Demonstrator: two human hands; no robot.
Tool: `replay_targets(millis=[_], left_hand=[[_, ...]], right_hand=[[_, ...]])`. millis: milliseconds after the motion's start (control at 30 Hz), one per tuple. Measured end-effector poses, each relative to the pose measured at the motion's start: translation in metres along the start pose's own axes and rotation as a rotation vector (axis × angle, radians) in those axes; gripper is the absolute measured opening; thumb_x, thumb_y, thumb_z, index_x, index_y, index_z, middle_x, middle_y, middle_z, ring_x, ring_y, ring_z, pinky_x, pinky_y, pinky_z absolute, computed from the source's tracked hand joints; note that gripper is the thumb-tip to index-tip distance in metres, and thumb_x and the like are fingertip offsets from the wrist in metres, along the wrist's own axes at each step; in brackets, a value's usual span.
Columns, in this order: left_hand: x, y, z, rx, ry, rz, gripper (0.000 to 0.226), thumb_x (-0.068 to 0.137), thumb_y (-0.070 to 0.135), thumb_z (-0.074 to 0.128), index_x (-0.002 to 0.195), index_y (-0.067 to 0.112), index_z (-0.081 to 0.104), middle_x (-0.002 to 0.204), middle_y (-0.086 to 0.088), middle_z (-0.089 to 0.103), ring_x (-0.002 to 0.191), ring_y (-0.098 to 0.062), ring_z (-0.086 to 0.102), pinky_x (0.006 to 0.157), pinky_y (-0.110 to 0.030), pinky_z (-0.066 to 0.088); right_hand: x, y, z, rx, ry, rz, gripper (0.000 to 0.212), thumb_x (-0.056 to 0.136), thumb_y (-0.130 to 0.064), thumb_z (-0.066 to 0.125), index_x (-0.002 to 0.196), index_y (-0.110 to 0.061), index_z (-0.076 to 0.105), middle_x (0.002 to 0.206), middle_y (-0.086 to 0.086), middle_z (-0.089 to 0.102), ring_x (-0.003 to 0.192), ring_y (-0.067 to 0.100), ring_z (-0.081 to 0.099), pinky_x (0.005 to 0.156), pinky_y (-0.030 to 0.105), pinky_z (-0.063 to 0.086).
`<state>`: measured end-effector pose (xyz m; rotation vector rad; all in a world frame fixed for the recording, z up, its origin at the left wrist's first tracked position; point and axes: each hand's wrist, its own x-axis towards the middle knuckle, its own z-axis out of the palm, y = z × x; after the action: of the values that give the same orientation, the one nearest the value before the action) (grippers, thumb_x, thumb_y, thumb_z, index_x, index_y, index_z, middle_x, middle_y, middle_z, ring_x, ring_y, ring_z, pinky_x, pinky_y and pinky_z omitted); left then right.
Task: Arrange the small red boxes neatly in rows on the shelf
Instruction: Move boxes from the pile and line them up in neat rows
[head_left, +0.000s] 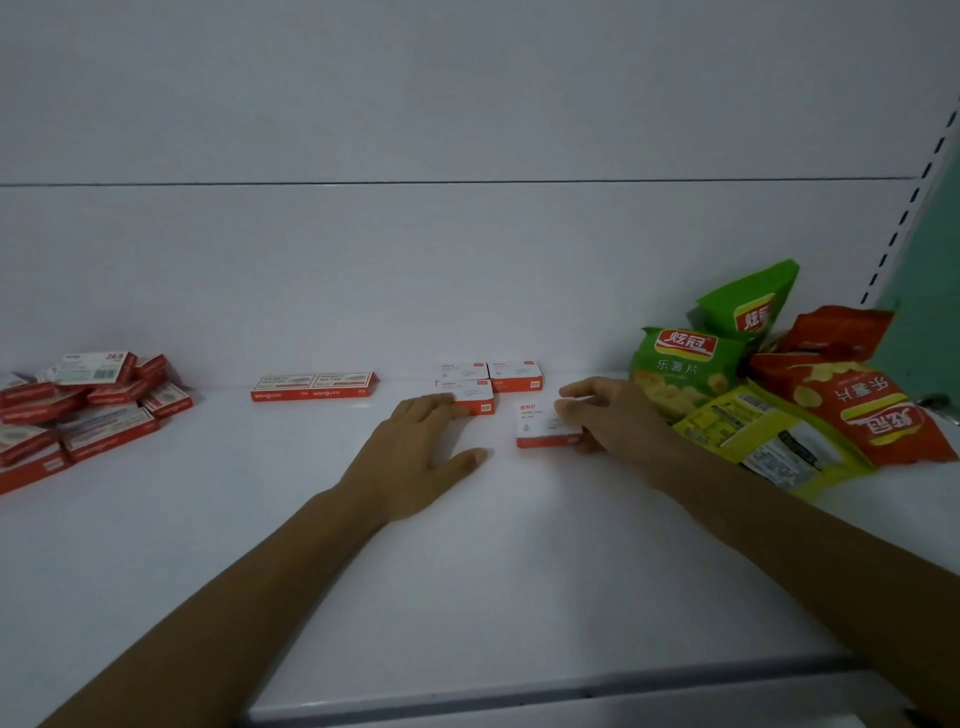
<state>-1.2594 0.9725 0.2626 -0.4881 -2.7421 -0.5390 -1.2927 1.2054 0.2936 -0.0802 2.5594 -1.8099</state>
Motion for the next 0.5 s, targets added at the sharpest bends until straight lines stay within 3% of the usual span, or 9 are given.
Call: replay_targets(millis=[100, 167, 233, 333, 500], left_hand=[[0.000, 0.000, 0.001, -0.005, -0.021, -0.010, 0.076, 0.077, 0.074, 0.034, 0.138, 0.029, 0.040, 0.148, 0.007, 0.033, 0.136, -0.012, 0.026, 0.111, -0.034, 0.029], [0.000, 0.001, 0.000, -0.014, -0.030, -0.009, 0.078, 0.076, 0.075, 0.032, 0.138, 0.029, 0.039, 0.149, 0.008, 0.033, 0.136, -0.011, 0.026, 0.111, -0.034, 0.029], [0.001, 0.001, 0.000, -0.019, -0.037, -0.015, 0.075, 0.077, 0.072, 0.035, 0.138, 0.028, 0.040, 0.149, 0.007, 0.033, 0.136, -0.012, 0.026, 0.111, -0.033, 0.028], [0.000, 0.002, 0.001, -0.010, -0.039, -0.016, 0.064, 0.085, 0.064, 0.045, 0.137, 0.028, 0.040, 0.149, 0.006, 0.032, 0.137, -0.011, 0.024, 0.109, -0.030, 0.026], [0.000, 0.001, 0.002, -0.020, -0.050, -0.020, 0.060, 0.086, 0.061, 0.046, 0.136, 0.028, 0.041, 0.150, 0.007, 0.030, 0.137, -0.010, 0.023, 0.108, -0.027, 0.025]], right_hand=[[-0.002, 0.002, -0.003, -0.409, 0.101, -0.249, 0.036, 0.087, -0.026, 0.061, 0.121, -0.016, 0.054, 0.113, 0.003, 0.055, 0.101, 0.017, 0.055, 0.084, 0.028, 0.046], [-0.016, 0.001, -0.004, -0.580, 0.135, -0.464, 0.031, 0.088, -0.030, 0.059, 0.117, -0.018, 0.057, 0.115, 0.001, 0.057, 0.105, 0.016, 0.053, 0.088, 0.030, 0.043], [-0.029, 0.002, -0.004, -0.728, 0.063, -0.571, 0.032, 0.089, -0.041, 0.052, 0.113, -0.021, 0.060, 0.111, -0.002, 0.061, 0.102, 0.016, 0.056, 0.087, 0.032, 0.043], [-0.034, 0.009, 0.000, -1.063, -0.023, -0.611, 0.043, 0.090, -0.053, 0.039, 0.123, -0.029, 0.053, 0.127, -0.007, 0.052, 0.116, 0.014, 0.047, 0.094, 0.030, 0.032], [-0.018, 0.001, 0.009, -1.056, -0.079, -0.526, 0.049, 0.091, -0.055, 0.039, 0.131, -0.028, 0.045, 0.135, -0.005, 0.043, 0.123, 0.015, 0.038, 0.097, 0.035, 0.032]])
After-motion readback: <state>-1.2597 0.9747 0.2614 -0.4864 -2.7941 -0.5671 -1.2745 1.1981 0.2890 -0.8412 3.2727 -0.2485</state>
